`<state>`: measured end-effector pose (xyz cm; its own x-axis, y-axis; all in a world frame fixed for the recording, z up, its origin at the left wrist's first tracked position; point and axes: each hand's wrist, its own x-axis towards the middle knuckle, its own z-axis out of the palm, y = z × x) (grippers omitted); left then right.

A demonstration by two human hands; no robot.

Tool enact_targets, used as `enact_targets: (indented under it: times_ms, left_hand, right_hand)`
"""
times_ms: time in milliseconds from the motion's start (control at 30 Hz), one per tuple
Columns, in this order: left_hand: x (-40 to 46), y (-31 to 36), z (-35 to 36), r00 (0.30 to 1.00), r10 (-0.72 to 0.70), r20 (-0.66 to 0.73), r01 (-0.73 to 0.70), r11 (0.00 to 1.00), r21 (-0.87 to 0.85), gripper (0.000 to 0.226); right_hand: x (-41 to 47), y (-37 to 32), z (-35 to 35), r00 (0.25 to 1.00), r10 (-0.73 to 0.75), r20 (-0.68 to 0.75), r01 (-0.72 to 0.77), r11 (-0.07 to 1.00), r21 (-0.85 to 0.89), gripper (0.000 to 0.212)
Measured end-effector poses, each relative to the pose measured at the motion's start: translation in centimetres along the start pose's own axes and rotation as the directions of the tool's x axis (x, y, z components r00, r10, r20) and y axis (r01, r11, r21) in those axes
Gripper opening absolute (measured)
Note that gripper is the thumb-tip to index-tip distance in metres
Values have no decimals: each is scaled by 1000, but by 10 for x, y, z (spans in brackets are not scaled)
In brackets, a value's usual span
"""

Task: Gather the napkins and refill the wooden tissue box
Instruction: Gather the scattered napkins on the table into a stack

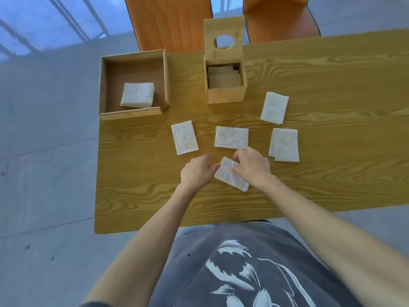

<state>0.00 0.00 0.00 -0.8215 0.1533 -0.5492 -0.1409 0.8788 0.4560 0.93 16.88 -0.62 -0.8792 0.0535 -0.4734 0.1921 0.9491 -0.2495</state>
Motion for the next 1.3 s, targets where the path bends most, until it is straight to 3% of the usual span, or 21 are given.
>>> enact_targets:
  times_ms: [233,333,400,467,533,600,700,800,900,1100,1300]
  left_hand:
    - [-3,-3,21,997,-24,-79,19,997,-71,38]
    - [0,-2,26,995,-52,-80,40,989,-142,35]
    - [2,-2,27,993,-76,-91,47,958,-283,33]
    - [1,0,25,987,-140,-76,73,821,-566,27]
    - [-1,6,21,979,-203,16,128,555,-822,24]
    - [-3,8,22,969,-230,92,166,329,-930,29]
    - [-3,7,27,951,-284,124,189,215,-958,32]
    - [1,3,27,923,-354,149,211,143,-967,35]
    - [3,-3,28,899,-403,169,221,86,-971,29]
    - [3,-1,29,868,-450,209,233,-1,-972,21]
    - [3,-1,29,856,-457,242,239,-65,-969,25]
  right_hand:
    - [-5,2,4,998,-40,-52,42,998,53,18]
    - [-1,8,3,999,-32,13,28,967,253,12]
    - [4,11,0,996,-49,72,13,899,438,15]
    - [8,13,-4,993,-47,106,-27,794,607,20]
    - [14,14,-5,993,-37,111,-53,703,709,23]
    - [20,14,-5,990,-65,124,-46,683,729,26]
    - [31,10,-9,990,-96,106,5,767,642,30]
    - [47,10,-23,995,-65,-77,91,903,420,28]
    - [66,12,-38,974,-84,-212,127,972,196,31]
    - [90,9,-48,986,-94,-138,80,991,-105,41]
    - [90,8,-48,994,-59,-86,53,996,-77,33]
